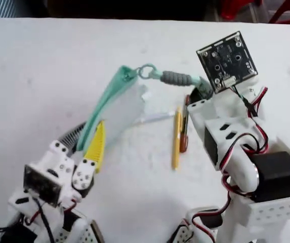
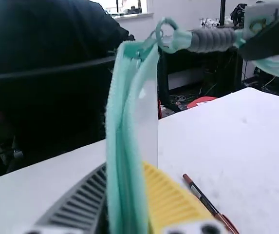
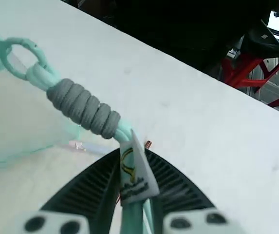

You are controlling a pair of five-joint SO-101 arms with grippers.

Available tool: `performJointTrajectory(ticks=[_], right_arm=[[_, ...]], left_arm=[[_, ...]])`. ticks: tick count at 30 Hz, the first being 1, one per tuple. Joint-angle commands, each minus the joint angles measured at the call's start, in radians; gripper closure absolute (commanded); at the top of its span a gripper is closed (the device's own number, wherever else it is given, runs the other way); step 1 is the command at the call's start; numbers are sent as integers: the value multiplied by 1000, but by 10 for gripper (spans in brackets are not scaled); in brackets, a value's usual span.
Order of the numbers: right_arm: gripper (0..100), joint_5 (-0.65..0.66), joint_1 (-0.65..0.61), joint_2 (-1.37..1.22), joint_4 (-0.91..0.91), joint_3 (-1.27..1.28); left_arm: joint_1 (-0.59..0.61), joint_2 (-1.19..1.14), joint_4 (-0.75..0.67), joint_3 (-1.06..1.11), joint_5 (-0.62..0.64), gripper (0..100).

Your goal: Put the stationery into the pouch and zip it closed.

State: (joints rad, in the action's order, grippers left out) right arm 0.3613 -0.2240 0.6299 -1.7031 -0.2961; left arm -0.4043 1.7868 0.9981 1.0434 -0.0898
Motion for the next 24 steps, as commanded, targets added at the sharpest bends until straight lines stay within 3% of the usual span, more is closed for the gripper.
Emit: performJointTrajectory(ticks=[1, 4, 10, 15, 24], right_arm=[[981, -14, 4, 21, -1, 66], [981, -17, -13, 35, 56, 157], [981, -15, -177, 94, 163, 325], [981, -9, -189, 142, 236, 445], [981, -6, -127, 314, 246, 466]], left_arm=[[12, -143, 23, -66, -51, 980], [76, -257, 37, -126, -48, 980], [209, -282, 167, -267, -78, 980], [122, -280, 183, -137, 26, 980], [-125, -285, -8, -71, 83, 980]])
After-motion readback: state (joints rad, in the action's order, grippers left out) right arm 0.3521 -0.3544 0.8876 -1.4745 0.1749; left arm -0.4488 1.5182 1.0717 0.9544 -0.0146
